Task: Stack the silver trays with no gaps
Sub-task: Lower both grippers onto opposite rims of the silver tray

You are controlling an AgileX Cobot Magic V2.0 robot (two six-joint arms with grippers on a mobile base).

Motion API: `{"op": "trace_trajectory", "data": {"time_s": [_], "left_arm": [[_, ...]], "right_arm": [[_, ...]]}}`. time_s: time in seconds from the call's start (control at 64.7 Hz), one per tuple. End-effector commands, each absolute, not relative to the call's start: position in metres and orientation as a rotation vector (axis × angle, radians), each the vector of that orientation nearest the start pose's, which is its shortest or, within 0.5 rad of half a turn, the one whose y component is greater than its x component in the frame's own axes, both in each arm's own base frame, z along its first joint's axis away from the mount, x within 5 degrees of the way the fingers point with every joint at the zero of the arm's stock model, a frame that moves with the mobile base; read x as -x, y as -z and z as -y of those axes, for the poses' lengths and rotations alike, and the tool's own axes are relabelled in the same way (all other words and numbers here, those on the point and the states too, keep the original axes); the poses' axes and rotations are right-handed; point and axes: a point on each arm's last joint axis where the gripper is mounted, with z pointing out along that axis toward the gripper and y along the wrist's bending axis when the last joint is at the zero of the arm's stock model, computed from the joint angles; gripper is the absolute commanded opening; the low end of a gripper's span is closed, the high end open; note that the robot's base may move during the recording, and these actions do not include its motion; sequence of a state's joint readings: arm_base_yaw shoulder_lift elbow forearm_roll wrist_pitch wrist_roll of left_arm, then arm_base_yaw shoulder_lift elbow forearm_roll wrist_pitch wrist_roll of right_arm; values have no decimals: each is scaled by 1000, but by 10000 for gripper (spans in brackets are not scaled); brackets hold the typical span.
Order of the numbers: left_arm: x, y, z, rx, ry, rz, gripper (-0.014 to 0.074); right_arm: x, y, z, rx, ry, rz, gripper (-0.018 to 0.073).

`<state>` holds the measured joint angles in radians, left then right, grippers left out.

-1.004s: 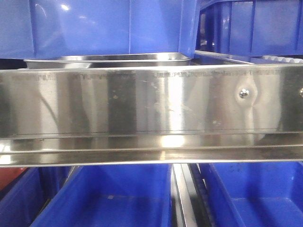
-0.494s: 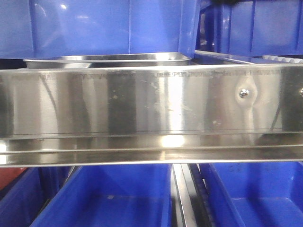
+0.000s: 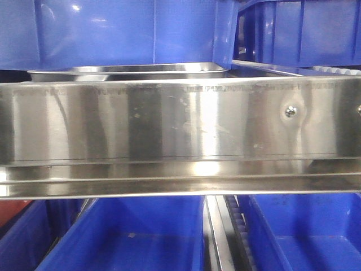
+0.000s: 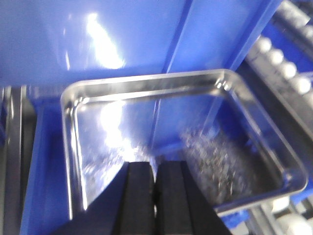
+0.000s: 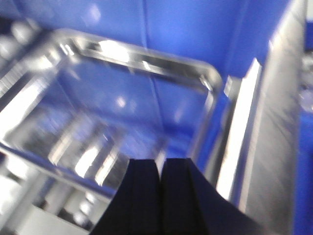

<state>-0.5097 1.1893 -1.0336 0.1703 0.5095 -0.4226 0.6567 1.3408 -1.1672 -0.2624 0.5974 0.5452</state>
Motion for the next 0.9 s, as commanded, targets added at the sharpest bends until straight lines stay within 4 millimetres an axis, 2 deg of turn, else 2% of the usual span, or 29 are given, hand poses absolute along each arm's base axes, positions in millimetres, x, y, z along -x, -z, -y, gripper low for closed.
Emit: {"op": "trace_trajectory", "data": {"time_s": [0.0, 0.155, 0.294, 0.464, 0.572, 0.742, 0.834, 0.881], "left_arm": [[-232, -361, 116, -178, 375, -2116, -16], [-237, -361, 106, -135, 352, -2115, -16], [-239, -361, 101, -99, 349, -2119, -16], [-239, -359, 98, -70, 356, -2150, -13], [-238, -358, 98, -69, 353, -2157, 69], [-242, -355, 99, -75, 344, -2164, 300], [-249, -346, 102, -77, 332, -2197, 355], [-253, -340, 104, -79, 325, -2219, 355]], "right_arm": [[-244, -360, -173, 291, -408, -2164, -53], [-245, -362, -174, 294, -427, -2138, -53], [-250, -348, -172, 151, -422, -2256, -53], [-256, -331, -175, 156, -353, -2336, -53], [-259, -328, -178, 161, -362, -2329, -53], [-261, -330, -178, 178, -357, -2301, -53], [-262, -331, -179, 184, -365, -2285, -48], [-262, -332, -179, 185, -373, -2277, -6]]}}
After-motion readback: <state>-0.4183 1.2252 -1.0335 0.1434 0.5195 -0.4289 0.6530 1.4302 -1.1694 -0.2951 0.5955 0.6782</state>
